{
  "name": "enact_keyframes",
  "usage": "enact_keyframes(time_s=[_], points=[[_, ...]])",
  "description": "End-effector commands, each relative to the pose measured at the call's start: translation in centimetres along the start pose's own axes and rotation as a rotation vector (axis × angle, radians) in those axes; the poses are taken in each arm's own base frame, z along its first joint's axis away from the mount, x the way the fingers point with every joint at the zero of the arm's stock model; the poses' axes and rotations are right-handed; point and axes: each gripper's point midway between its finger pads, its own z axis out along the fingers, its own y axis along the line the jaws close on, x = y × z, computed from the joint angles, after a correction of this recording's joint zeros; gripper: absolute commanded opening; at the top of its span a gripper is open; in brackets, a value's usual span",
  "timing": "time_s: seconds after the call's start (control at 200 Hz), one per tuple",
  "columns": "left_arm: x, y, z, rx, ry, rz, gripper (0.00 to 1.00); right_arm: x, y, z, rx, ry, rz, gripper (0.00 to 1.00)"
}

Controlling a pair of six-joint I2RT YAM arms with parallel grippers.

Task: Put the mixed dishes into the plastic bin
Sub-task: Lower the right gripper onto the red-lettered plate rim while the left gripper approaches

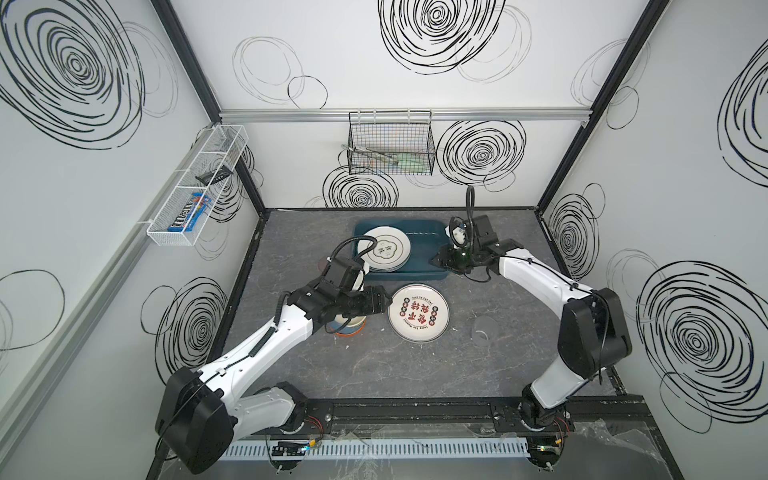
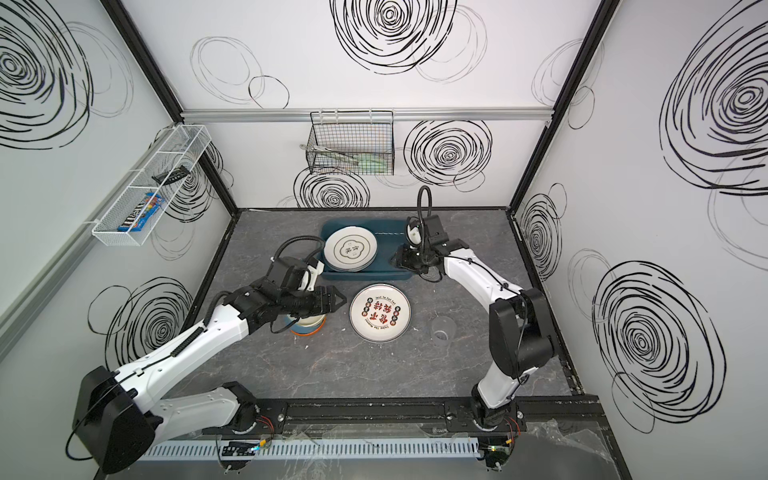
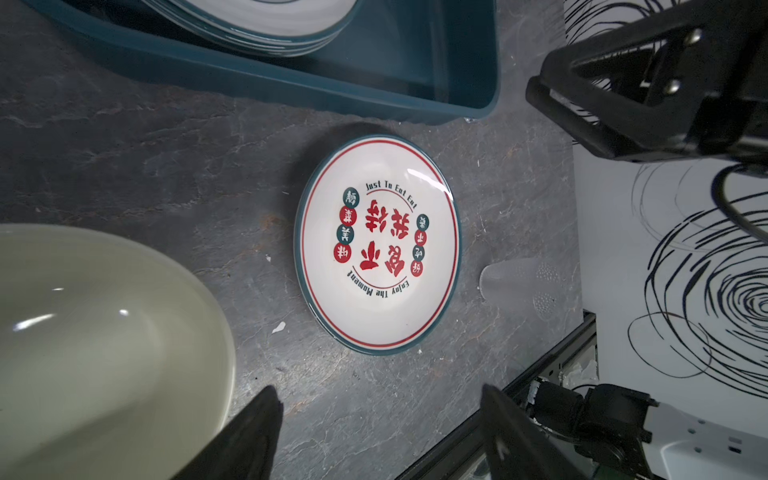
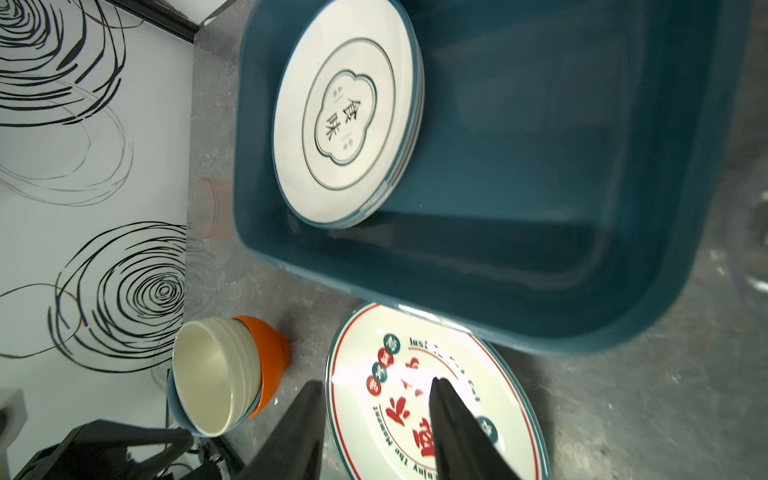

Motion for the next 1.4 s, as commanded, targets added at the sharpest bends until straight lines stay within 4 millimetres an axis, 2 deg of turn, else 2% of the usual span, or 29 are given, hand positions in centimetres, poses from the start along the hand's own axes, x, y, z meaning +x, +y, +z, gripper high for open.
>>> enact_keyframes(time_s=[0.0, 0.18, 0.345, 0.635, 1.006, 1.396], points=[[-0.8, -1.7, 0.5, 0.025, -0.031, 0.034, 0.79, 1.0, 0.7, -1.7, -0.090, 0.007, -0.025, 0.46], [0.7, -2.4, 2.0, 0.013, 0.011, 0.073, 0.79, 3.4, -2.4, -2.2, -0.044, 0.040, 0.009, 0.48], [1.9, -2.4, 3.4, -0.015, 0.042, 0.088, 0.79, 4.7, -5.4, -1.5, 0.018, 0.073, 0.044, 0.48], [3.5, -1.6, 6.1, -0.078, 0.105, 0.103, 0.79, 5.9, -7.7, 1.2, 0.048, 0.137, 0.073, 0.45], [4.6, -0.7, 8.3, -0.122, 0.160, 0.111, 0.79, 7.6, -9.2, 3.5, 0.071, 0.206, 0.082, 0.44], [4.9, -0.1, 8.8, -0.138, 0.175, 0.111, 0.79, 9.7, -9.1, 6.0, 0.069, 0.281, 0.068, 0.40]])
